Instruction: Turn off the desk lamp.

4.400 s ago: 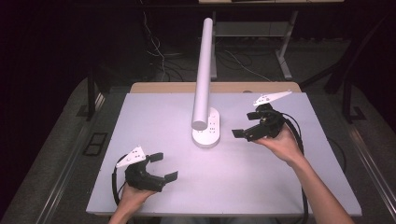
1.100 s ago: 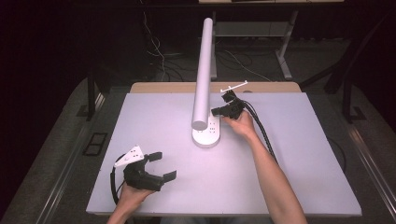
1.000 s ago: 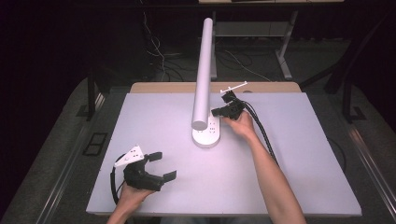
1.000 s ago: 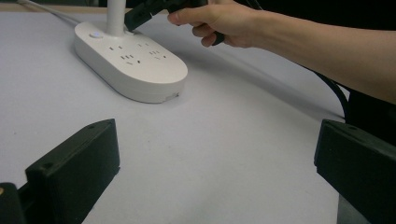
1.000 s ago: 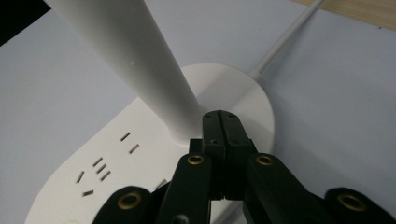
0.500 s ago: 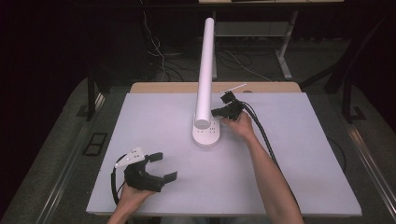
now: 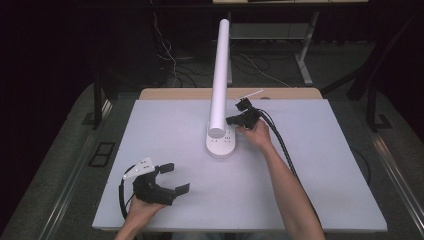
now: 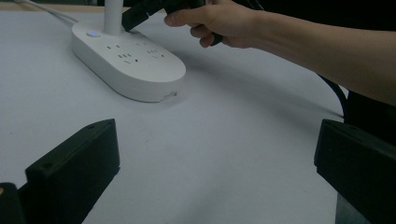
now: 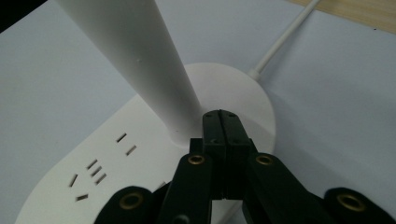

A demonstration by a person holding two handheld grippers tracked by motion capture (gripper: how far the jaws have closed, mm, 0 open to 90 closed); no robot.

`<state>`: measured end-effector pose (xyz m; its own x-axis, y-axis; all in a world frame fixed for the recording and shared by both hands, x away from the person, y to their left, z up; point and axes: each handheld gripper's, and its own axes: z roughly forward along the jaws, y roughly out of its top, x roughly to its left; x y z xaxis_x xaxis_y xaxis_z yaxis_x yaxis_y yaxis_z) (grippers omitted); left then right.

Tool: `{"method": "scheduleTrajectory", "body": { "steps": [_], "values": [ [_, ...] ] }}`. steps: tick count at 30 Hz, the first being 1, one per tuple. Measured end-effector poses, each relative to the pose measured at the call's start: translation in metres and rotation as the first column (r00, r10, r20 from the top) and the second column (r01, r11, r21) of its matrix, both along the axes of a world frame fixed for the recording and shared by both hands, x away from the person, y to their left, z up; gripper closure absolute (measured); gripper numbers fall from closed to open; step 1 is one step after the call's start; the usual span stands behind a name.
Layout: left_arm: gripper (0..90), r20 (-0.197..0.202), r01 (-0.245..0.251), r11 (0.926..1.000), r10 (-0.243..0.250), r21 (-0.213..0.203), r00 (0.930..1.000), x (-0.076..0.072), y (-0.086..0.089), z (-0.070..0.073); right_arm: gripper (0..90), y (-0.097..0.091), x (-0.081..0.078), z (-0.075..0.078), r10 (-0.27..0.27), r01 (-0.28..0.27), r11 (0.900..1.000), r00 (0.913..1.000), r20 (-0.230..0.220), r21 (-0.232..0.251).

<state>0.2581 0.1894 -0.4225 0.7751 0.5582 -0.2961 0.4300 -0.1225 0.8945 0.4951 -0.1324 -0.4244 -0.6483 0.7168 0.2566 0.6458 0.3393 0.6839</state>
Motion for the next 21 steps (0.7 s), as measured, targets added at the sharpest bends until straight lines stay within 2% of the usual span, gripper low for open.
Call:
{"method": "scheduleTrajectory", "body": {
  "steps": [5,7,13,18,21],
  "values": [
    [0.0,-0.001,-0.001,1.0000,0.001,-0.002,1.0000,0.0002,0.0000,0.0000,90.0,-0.0003,-0.0009,0.0001,-0.008,0.008,0.9999,0.9999,-0.006,0.008],
    [0.0,-0.003,-0.002,1.0000,0.002,-0.004,1.0000,0.0006,0.0001,-0.0003,90.0,0.0011,-0.0014,0.0018,0.002,-0.002,0.9999,1.0000,-0.003,-0.012],
    [0.0,-0.003,-0.001,1.0000,0.001,-0.005,1.0000,0.0008,0.0000,-0.0003,90.0,-0.0004,-0.0009,0.0038,0.005,-0.005,0.9998,1.0000,-0.002,-0.021],
    [0.0,-0.003,0.000,1.0000,0.000,-0.002,1.0000,0.0005,-0.0003,-0.0002,90.0,-0.0011,-0.0003,0.0022,0.004,-0.004,1.0000,0.9999,-0.012,0.000],
    [0.0,-0.002,-0.002,1.0000,0.002,-0.003,1.0000,0.0004,0.0000,-0.0002,90.0,0.0019,-0.0018,0.0024,0.000,0.000,0.9999,1.0000,0.003,-0.015]
  ]
}}
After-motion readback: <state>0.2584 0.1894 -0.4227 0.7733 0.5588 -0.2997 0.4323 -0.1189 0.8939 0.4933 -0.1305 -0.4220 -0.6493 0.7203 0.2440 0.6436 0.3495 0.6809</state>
